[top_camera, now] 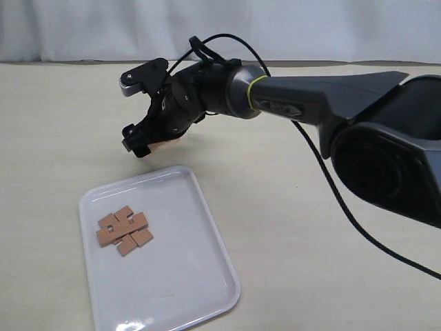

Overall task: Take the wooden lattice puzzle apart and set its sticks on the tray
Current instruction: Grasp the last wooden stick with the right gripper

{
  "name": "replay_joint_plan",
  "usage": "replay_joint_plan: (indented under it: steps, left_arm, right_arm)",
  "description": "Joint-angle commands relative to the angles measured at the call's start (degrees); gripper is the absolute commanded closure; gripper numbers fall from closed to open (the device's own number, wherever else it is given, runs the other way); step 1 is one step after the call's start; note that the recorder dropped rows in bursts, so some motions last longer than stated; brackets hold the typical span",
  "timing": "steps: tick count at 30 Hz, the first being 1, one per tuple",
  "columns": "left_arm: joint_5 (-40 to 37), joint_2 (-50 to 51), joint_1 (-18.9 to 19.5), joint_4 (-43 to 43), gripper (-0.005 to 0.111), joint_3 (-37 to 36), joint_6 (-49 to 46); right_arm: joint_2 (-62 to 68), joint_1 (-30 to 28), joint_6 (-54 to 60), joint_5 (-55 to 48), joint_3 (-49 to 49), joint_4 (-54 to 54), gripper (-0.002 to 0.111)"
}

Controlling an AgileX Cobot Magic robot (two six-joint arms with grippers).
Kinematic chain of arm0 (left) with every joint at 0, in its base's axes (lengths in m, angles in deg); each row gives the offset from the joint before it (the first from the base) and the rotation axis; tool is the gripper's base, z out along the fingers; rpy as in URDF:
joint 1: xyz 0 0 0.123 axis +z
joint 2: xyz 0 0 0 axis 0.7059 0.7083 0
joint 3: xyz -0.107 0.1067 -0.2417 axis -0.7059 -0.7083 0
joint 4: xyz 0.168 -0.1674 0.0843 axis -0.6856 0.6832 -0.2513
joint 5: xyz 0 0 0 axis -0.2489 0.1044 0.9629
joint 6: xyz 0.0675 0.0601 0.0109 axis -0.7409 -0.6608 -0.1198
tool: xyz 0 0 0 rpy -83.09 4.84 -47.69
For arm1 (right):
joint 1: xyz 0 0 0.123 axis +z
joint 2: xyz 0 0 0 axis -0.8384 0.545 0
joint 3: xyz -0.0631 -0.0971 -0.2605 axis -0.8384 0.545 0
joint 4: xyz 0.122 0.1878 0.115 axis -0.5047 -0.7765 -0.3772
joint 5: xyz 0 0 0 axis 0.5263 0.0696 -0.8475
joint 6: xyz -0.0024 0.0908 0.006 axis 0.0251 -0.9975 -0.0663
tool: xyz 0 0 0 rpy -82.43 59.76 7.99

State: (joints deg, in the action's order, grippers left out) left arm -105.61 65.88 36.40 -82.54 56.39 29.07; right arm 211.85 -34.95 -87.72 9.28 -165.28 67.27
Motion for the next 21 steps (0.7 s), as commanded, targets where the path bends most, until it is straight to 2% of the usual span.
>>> replay_joint_plan:
  steps: [1,9,13,15,16,20,21]
  left_arm:
    - [0.8,-0.1,0.1,0.4,0.107,-0.2,0.0]
    - [0.8,-0.1,0.1,0.4,0.107,-0.2,0.0]
    - [0.8,-0.1,0.1,0.4,0.107,-0.2,0.0]
    - [0.8,-0.1,0.1,0.4,0.107,-0.2,0.0]
    - [0.8,-0.1,0.1,0.4,0.107,-0.2,0.0]
    - [0.8,-0.1,0.1,0.4,0.107,-0.2,0.0]
    - [0.8,-0.1,0.1,0.4,0.107,-0.2,0.0]
  right_arm:
    - [0.8,-0.2,0.2,1.8,-0.5,1.1,0.007]
    - [2.3,-0.5,-1.3,3.7,-0.5,3.1,0.010]
    - [2.7,-0.6,-2.7,3.8,-0.5,2.8,0.021]
    - [2.7,-0.6,-2.7,4.1,-0.5,2.8,0.034]
    - [2.7,-0.6,-2.7,4.3,-0.5,2.8,0.044]
    - [2.3,-0.6,-2.7,2.9,-0.5,2.8,0.096]
    - [1.7,-0.6,-2.8,2.1,-0.5,2.8,0.103]
